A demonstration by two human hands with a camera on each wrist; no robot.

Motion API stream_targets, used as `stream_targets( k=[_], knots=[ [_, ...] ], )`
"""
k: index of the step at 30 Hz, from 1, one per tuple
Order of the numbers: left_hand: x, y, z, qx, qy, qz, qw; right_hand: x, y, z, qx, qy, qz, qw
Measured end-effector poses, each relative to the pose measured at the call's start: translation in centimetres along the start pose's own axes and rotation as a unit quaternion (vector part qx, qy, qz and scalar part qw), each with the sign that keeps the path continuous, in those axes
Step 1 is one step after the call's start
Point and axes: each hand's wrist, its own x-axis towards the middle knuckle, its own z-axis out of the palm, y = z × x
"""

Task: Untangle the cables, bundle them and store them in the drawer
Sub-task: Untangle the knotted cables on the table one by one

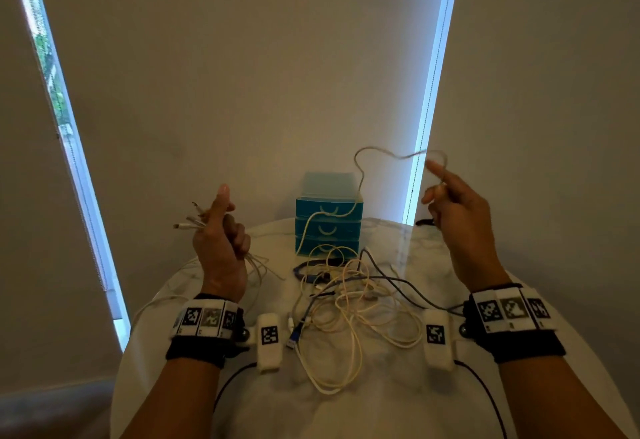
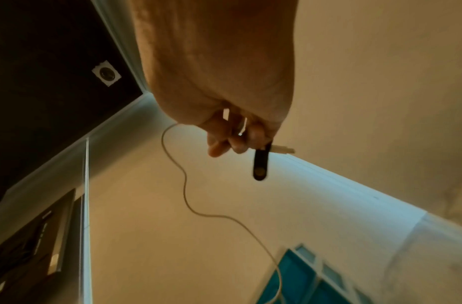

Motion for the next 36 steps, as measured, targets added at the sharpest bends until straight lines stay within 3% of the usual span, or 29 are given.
stream_targets(
  k=[3,7,10,11,12,13,14,15,16,18,22,25,28,31,34,36],
  knots=[
    [-0.3,0.5,0.3,-0.011,0.009,0.009,1.000,0.8,-1.8,1.2,0.101,0.096,-0.044,0.989],
    [-0.5,1.5,0.6,-0.028,0.014,0.030,0.999,1.0,-3.6,3.2,0.212,0.246,-0.057,0.944],
    [-0.4,1.7,0.7,-0.011,0.028,0.047,0.998,2.7,-4.4,6.1,0.277,0.314,-0.071,0.905],
    [-0.4,1.6,0.7,-0.002,0.035,0.057,0.998,3.6,-4.5,7.9,0.302,0.307,-0.067,0.900],
    [-0.4,1.6,0.6,0.006,0.042,0.069,0.997,4.4,-4.8,10.2,0.327,0.264,-0.048,0.906],
    [-0.4,1.6,0.6,0.013,0.049,0.082,0.995,4.9,-5.3,13.0,0.336,0.156,-0.012,0.929],
    [-0.4,1.7,0.5,0.021,0.056,0.095,0.994,4.6,-6.3,15.9,0.293,-0.001,0.036,0.955],
    [-0.3,1.8,0.4,0.030,0.063,0.107,0.992,3.8,-7.3,18.4,0.201,-0.163,0.079,0.963],
    [-0.2,1.9,0.3,0.038,0.068,0.118,0.990,3.2,-8.2,20.2,0.110,-0.282,0.103,0.947],
    [0.2,2.2,-0.1,0.046,0.080,0.131,0.987,3.0,-8.9,21.8,0.047,-0.378,0.105,0.918],
    [0.5,2.1,-0.6,0.077,0.092,0.140,0.983,2.2,-7.2,18.7,0.135,-0.417,0.116,0.891],
    [0.9,1.1,-0.6,0.161,0.083,0.078,0.980,0.1,-2.1,15.6,0.086,-0.389,0.170,0.901],
    [1.4,-0.6,-0.8,0.287,0.003,0.003,0.958,-1.2,2.8,13.2,0.017,-0.339,0.224,0.914],
    [1.0,-2.2,-0.3,0.383,-0.115,-0.036,0.916,-1.9,5.0,11.3,0.006,-0.303,0.215,0.928],
    [0.4,-3.8,0.5,0.471,-0.231,-0.040,0.850,-2.7,4.7,10.9,0.010,-0.292,0.164,0.942],
    [0.2,-4.8,1.0,0.522,-0.272,-0.054,0.807,-3.0,4.3,11.4,0.012,-0.280,0.129,0.951]
  ],
)
